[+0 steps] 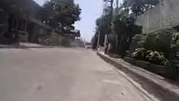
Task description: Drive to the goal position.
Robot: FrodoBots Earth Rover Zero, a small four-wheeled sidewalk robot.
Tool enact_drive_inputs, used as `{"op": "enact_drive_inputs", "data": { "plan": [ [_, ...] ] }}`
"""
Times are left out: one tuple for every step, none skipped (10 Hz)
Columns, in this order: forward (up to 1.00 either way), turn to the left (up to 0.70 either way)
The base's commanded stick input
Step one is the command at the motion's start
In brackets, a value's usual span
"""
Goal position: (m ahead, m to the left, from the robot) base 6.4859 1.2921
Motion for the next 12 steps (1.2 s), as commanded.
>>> {"op": "enact_drive_inputs", "data": {
  "plan": [
    [0.64, 0.0],
    [0.7, 0.0],
    [0.7, 0.0],
    [0.7, 0.0],
    [0.7, 0.0],
    [0.7, 0.0],
    [0.7, 0.0],
    [0.7, 0.0],
    [0.7, 0.0],
    [0.7, 0.0],
    [0.7, 0.0],
    [0.7, 0.0]
  ]
}}
